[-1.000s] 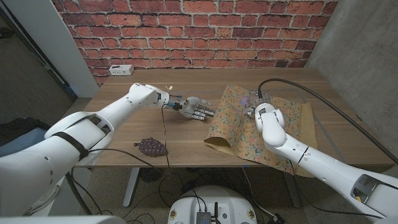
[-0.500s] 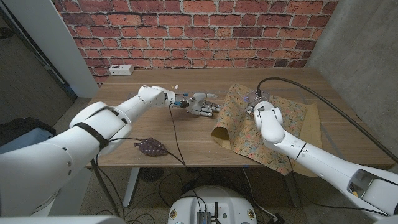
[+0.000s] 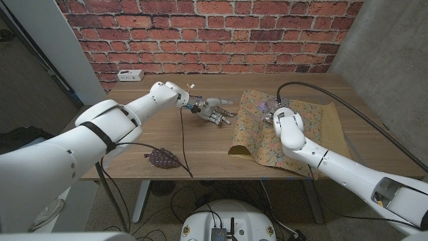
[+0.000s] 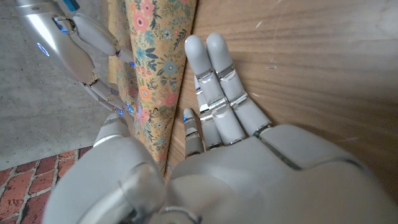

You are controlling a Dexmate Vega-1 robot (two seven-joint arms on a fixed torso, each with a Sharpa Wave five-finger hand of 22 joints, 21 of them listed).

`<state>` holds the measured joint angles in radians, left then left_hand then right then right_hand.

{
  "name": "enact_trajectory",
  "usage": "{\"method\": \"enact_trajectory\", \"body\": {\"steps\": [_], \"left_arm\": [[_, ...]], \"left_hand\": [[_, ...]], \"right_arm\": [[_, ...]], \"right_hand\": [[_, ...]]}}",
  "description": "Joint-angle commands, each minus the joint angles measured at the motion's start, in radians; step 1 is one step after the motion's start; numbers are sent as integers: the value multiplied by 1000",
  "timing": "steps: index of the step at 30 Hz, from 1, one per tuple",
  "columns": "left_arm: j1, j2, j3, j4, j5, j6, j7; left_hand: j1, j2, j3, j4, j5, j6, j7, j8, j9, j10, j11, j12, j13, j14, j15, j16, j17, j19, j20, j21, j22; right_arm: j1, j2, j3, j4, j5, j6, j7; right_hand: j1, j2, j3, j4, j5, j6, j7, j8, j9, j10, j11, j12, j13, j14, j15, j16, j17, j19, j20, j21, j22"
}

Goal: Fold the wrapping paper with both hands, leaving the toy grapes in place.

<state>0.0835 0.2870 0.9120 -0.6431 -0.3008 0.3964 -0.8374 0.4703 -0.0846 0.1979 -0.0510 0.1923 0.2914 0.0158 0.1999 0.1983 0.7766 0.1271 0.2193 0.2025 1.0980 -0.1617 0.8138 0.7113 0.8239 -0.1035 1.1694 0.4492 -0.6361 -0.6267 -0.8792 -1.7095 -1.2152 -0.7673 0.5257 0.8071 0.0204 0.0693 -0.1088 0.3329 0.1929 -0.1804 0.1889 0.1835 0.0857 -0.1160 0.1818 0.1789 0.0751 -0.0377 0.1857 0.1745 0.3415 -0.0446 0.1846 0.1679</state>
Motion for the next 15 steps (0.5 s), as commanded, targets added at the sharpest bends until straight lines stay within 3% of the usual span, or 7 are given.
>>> {"method": "enact_trajectory", "body": {"steps": [1, 6, 12, 14, 15], "left_arm": [[59, 187, 76, -774, 196, 362, 359], [40, 114, 58, -603, 102, 223, 264], [19, 40, 51, -481, 60, 95, 218], [36, 25, 20, -448, 26, 6, 203], [57, 23, -2, -438, 13, -82, 212]], "left_hand": [[37, 33, 32, -16, 4, -98, 89, 2, -3, -111, -3, -38, 2, 0, 4, -49, -57, -3, -33, 24, -29], [81, 58, 59, -37, 4, -87, 106, 5, -4, -116, -16, -28, 0, 4, 1, -53, -52, -13, -28, 29, -37], [117, 68, 79, -58, 1, -66, 109, 11, -5, -92, -35, -19, 0, 10, -6, -47, -38, -19, -28, 40, -37], [136, 77, 90, -68, 1, -50, 100, 15, -4, -90, -46, -18, 1, 2, -2, -48, -31, -27, -27, 45, -36], [143, 80, 95, -72, 0, -45, 96, 16, -4, -89, -54, -18, 1, -1, 1, -50, -31, -31, -26, 48, -34]], "right_arm": [[13, -24, -13, -6, 57, -15, -45], [11, -33, -18, -15, 69, -19, -57], [-6, -52, -16, -43, 79, -36, -68], [-14, -59, -12, -54, 84, -42, -72], [-17, -62, -10, -58, 86, -45, -73]], "right_hand": [[1, -3, -14, 0, 9, 0, 4, 3, 6, 7, -2, 7, 5, 12, -91, 5, 2, 8, -8, 7, 2], [1, -3, -16, 1, 9, 0, 4, 3, 6, 7, -3, 7, 5, 12, -92, 5, 2, 8, -9, 6, 2], [-1, -4, -22, 3, 11, 0, 5, 3, 6, 7, 1, 7, 5, 13, -89, 6, 2, 10, -5, 7, 2], [-1, -4, -24, 3, 11, -1, 4, 3, 6, 7, 0, 7, 5, 13, -90, 5, 2, 9, -7, 6, 2], [-1, -4, -25, 4, 11, 0, 6, 3, 6, 7, 2, 7, 5, 13, -88, 6, 2, 10, -5, 7, 2]]}}
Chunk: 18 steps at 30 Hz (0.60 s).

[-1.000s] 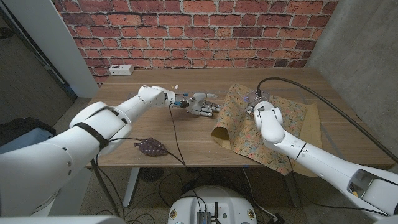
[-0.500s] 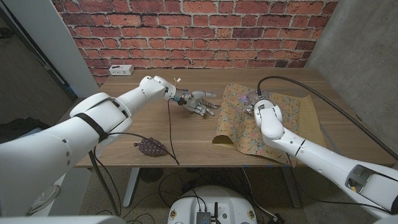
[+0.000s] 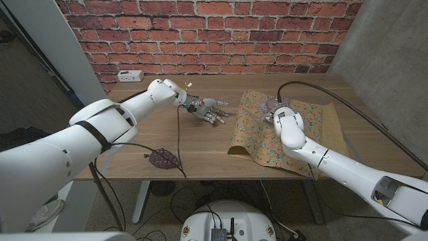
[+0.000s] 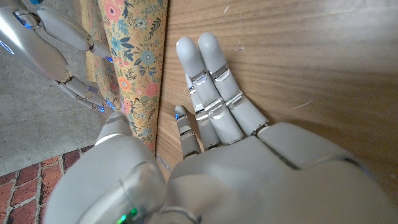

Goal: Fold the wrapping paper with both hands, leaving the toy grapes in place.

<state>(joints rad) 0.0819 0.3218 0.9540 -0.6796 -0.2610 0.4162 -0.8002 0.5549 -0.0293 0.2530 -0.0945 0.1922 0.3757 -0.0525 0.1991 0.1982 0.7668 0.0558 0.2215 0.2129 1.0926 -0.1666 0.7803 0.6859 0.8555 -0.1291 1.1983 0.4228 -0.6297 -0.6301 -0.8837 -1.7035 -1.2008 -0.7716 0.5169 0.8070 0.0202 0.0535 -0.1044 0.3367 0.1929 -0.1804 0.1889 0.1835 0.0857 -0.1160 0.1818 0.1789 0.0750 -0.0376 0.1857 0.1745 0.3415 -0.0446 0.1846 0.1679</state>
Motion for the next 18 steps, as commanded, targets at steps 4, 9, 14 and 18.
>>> {"method": "enact_trajectory", "body": {"steps": [4, 9, 14, 18], "left_arm": [[163, -54, -174, -329, -141, -450, 196], [273, 42, -228, -577, 23, -619, 497], [356, 87, -282, -706, 153, -753, 714], [433, 160, -310, -901, 524, -703, 1012]], "left_hand": [[109, 65, 81, -48, -2, -73, 105, 29, -2, -94, -22, -20, 4, -48, 27, -73, -48, -120, 19, 28, -12], [130, 76, 113, -53, -16, -78, 40, 5, -4, -171, -62, -17, 21, -188, 49, -246, -170, -327, 93, 16, -46], [110, 20, 108, -50, -12, -88, 4, -1, -3, -260, -101, -10, 28, -467, 88, -487, -308, -616, 208, -81, -151], [154, 21, 128, -66, -12, -107, -40, -5, -3, -319, -131, -17, 26, -610, 76, -568, -367, -744, 225, -156, -213]], "right_arm": [[-34, -68, 1, -79, 81, -47, -81], [-31, -69, 0, -80, 92, -40, -92], [-33, -66, -1, -82, 102, -32, -116], [-35, -62, -2, -87, 104, -44, -124]], "right_hand": [[-1, -4, -13, 0, 8, 0, 8, 4, 6, 8, 4, 8, 5, 14, -86, 6, 2, 11, -3, 7, 2], [-2, -4, -17, 1, 9, 0, 6, 4, 6, 8, 3, 7, 5, 12, -88, 5, 2, 9, -4, 6, 2], [-3, -3, -22, 4, 11, 0, 7, 3, 6, 7, 2, 7, 5, 12, -88, 5, 2, 10, -2, 6, 2], [-3, -1, -26, 5, 12, 1, 10, 4, 6, 8, 6, 8, 5, 14, -86, 6, 3, 12, 1, 7, 2]]}}
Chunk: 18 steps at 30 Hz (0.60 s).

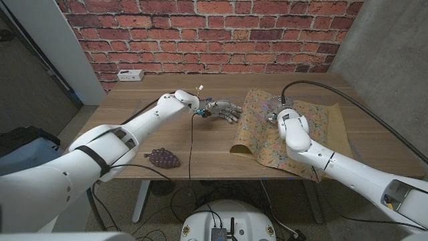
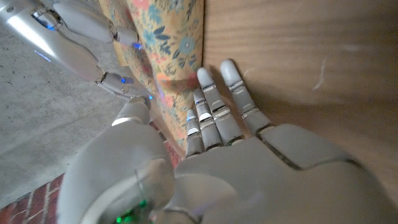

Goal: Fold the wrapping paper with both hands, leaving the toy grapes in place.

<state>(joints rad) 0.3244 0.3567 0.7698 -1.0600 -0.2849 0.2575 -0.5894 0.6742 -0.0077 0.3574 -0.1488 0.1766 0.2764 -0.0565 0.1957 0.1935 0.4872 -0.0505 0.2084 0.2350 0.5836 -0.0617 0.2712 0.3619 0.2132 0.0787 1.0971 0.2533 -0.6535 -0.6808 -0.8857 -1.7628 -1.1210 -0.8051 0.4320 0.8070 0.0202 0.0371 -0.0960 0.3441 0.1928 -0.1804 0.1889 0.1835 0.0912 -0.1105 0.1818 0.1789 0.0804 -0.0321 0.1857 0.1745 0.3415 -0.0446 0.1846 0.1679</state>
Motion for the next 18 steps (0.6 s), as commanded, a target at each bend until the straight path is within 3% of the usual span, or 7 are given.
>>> {"method": "enact_trajectory", "body": {"steps": [1, 5, 6, 10, 18], "left_arm": [[205, 135, -126, -552, 615, -513, 844], [236, 180, -121, -632, 750, -435, 877], [241, 193, -120, -646, 763, -419, 864], [271, 235, -112, -693, 826, -367, 842], [337, 281, -117, -737, 850, -339, 833]], "left_hand": [[48, 4, 29, -15, 4, -9, -40, -1, 1, -50, -30, -6, 4, -117, -33, -66, -49, -114, 13, -62, -49], [151, 35, 59, -31, 8, 54, -99, 19, 1, -21, -63, 14, 1, -145, -58, -67, -88, -139, 2, -92, -70], [175, 41, 64, -31, 9, 84, -102, 28, 1, -13, -66, 18, 0, -149, -61, -66, -97, -140, 3, -98, -73], [229, 44, 61, -26, 10, 233, -103, 67, 4, 39, -79, 37, -4, -152, -72, -59, -130, -145, 3, -118, -76], [224, 34, 44, -17, 7, 249, -85, 64, 5, 48, -65, 40, -5, -152, -67, -57, -142, -148, 23, -128, -77]], "right_arm": [[-12, -10, 0, -29, 23, -14, -41], [-19, -11, 0, -41, 22, -27, -49], [-22, -11, 1, -44, 24, -30, -51], [-33, -10, 9, -60, 31, -49, -60], [-41, -5, 11, -88, 19, -86, -88]], "right_hand": [[-4, -1, -10, -3, 5, 1, 10, 4, 6, 3, 1, 8, 5, 8, -91, 5, 3, 12, 1, 7, 2], [-4, 0, -13, -2, 5, 2, 10, 4, 6, 3, 0, 7, 5, 8, -90, 5, 3, 12, 2, 7, 2], [-3, 0, -13, -2, 6, 1, 8, 4, 6, 3, -2, 7, 5, 8, -92, 5, 3, 11, 0, 6, 2], [-3, 2, -15, -2, 7, 2, 11, 4, 6, 5, 2, 8, 5, 9, -89, 6, 3, 15, 5, 7, 2], [-21, 22, -22, 14, 11, 10, 39, 7, 6, 15, 28, 13, 5, 25, -59, 11, 5, 41, 56, 15, 2]]}}
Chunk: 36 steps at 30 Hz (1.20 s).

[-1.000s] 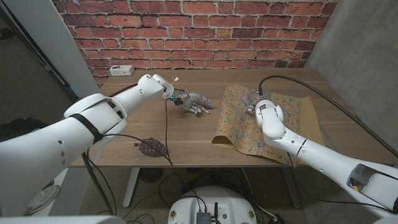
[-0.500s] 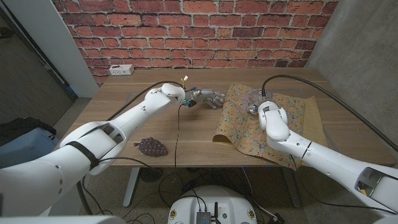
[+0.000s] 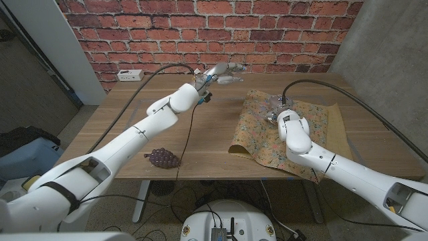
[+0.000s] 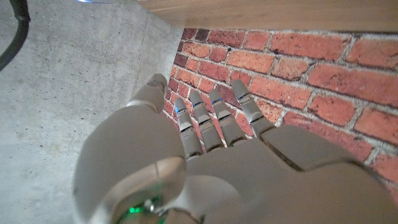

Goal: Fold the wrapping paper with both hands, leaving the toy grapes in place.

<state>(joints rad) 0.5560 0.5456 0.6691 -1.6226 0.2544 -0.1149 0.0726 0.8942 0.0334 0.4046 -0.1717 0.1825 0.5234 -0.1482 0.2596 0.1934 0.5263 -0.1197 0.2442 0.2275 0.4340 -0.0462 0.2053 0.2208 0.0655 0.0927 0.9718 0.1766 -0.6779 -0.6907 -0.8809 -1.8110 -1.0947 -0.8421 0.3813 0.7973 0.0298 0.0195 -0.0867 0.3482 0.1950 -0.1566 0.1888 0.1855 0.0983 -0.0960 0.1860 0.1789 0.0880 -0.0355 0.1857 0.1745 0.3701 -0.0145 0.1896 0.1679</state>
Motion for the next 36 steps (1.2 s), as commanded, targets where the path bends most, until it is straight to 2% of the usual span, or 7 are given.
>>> {"method": "enact_trajectory", "body": {"steps": [1, 5, 12, 20, 27, 31, 36], "left_arm": [[111, 96, -17, -178, 313, 33, 171], [125, 119, -13, -198, 331, 30, 154], [137, 156, -12, -224, 341, 27, 89], [171, 202, -20, -265, 388, 45, 53], [186, 234, -34, -268, 367, 24, 12], [192, 250, -38, -270, 383, 10, 6], [195, 267, -39, -278, 409, -4, -5]], "left_hand": [[3, -6, -3, 7, 1, 4, 9, 1, 5, 9, 5, 4, 2, 0, -82, 10, -2, 0, 10, -3, 0], [5, -8, -7, 7, 1, 7, 9, -1, 5, 13, 5, 5, 2, 4, -84, 11, -6, 3, -3, -5, -1], [-3, -17, -22, 13, -2, 19, 10, -5, 6, 18, 2, 6, 2, 18, -90, 17, -16, 15, -14, -9, -2], [15, -22, -38, 9, -3, 118, 28, 17, 8, 57, 1, 18, 0, 57, -99, 28, -32, 46, -14, -19, -3], [18, -31, -51, 10, -6, 83, 34, -8, 9, 42, 3, 10, 0, 46, -94, 21, -36, 66, -21, -25, -4], [20, -31, -53, 10, -6, 93, 34, -6, 9, 46, 3, 11, 0, 46, -93, 20, -37, 75, -24, -26, -5], [28, -31, -54, 8, -6, 108, 34, -4, 9, 50, 2, 11, -1, 49, -96, 20, -39, 77, -24, -31, -5]], "right_arm": [[-18, 6, 1, -44, -26, -63, -41], [-34, 6, -1, -76, -98, -112, -69], [-76, 24, 29, -126, -164, -160, -128], [-128, 64, 62, -169, -198, -193, -150], [-176, 111, 90, -228, -172, -241, -103], [-186, 128, 66, -238, -218, -287, -45], [-212, 131, 67, -262, -233, -303, 18]], "right_hand": [[-6, 23, 0, 5, 10, 12, 15, 8, 4, 10, 12, 9, 5, 19, -56, 11, 5, 13, 33, 9, 2], [46, 64, 29, -17, 23, 42, 16, 15, 3, 35, 14, 16, 4, 53, -62, 15, 2, 44, 44, 14, 1], [55, 67, 30, -22, 23, 61, 15, 19, 3, 51, 12, 19, 4, 65, -62, 15, 1, 47, 44, 11, 1], [27, 70, 17, -6, 19, 90, 15, 24, 3, 80, 19, 23, 4, 97, -60, 23, 5, 70, 71, 15, 2], [-45, 96, -1, 41, 3, 138, 24, 31, 3, 122, 36, 27, 4, 147, -49, 37, 12, 96, 89, 17, 3], [-59, 110, 1, 50, -9, 198, 32, 40, 2, 204, 54, 43, 4, 188, -43, 39, 9, 133, 78, 23, 4], [-60, 119, 5, 52, -12, 219, 31, 43, 1, 214, 52, 42, 4, 192, -44, 36, 9, 135, 75, 21, 4]]}}
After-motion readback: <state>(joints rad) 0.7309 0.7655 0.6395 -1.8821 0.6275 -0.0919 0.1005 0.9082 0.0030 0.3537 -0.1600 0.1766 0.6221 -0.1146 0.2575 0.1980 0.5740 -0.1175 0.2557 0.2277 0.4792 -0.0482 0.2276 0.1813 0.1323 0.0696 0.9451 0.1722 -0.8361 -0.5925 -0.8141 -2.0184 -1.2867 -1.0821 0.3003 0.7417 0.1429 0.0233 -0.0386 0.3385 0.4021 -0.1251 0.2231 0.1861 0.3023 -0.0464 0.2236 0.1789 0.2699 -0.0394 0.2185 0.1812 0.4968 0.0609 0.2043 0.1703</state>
